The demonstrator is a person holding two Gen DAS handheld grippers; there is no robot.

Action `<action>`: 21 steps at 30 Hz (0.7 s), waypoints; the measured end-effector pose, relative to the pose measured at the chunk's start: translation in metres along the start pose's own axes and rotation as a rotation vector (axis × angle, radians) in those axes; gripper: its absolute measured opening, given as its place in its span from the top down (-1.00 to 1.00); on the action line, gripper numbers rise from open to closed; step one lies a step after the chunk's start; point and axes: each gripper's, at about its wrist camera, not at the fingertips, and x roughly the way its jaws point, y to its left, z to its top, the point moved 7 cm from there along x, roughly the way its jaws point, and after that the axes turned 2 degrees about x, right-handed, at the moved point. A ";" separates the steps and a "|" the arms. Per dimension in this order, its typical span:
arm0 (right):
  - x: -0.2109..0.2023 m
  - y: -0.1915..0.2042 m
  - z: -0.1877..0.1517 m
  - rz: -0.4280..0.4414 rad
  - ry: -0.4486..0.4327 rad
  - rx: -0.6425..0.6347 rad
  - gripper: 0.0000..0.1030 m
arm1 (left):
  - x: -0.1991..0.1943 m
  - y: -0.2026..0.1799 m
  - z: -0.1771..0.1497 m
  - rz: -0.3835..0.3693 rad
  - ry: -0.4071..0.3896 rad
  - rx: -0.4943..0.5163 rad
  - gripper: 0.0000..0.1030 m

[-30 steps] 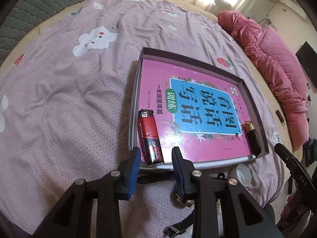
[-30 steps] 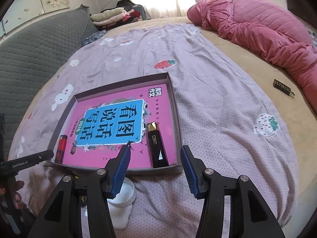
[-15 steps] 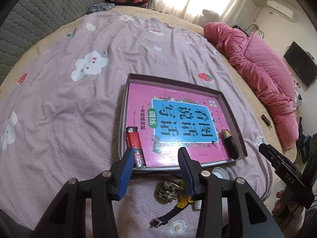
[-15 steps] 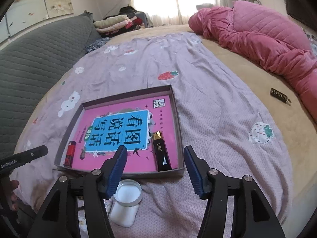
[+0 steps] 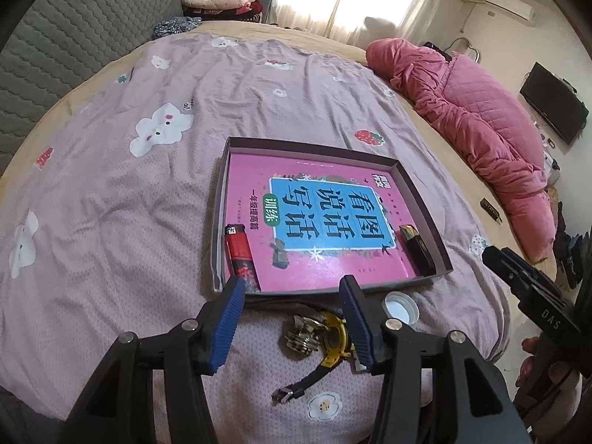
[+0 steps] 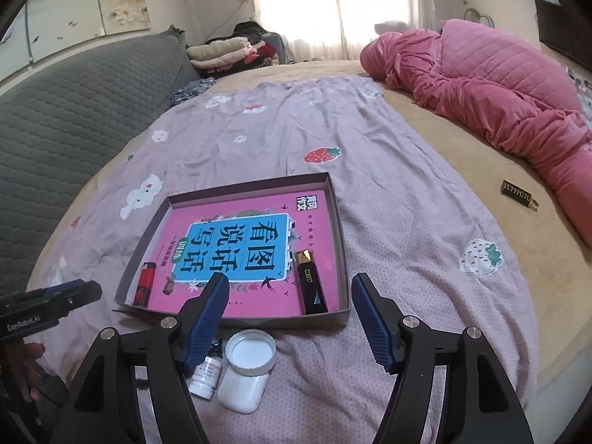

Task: Organize rigid objects
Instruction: 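Withdraw both open tools from the tray back toward the remaining objects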

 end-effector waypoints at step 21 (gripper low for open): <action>-0.010 0.011 -0.026 0.017 0.018 -0.025 -0.42 | -0.006 -0.015 -0.027 0.004 0.016 0.051 -0.03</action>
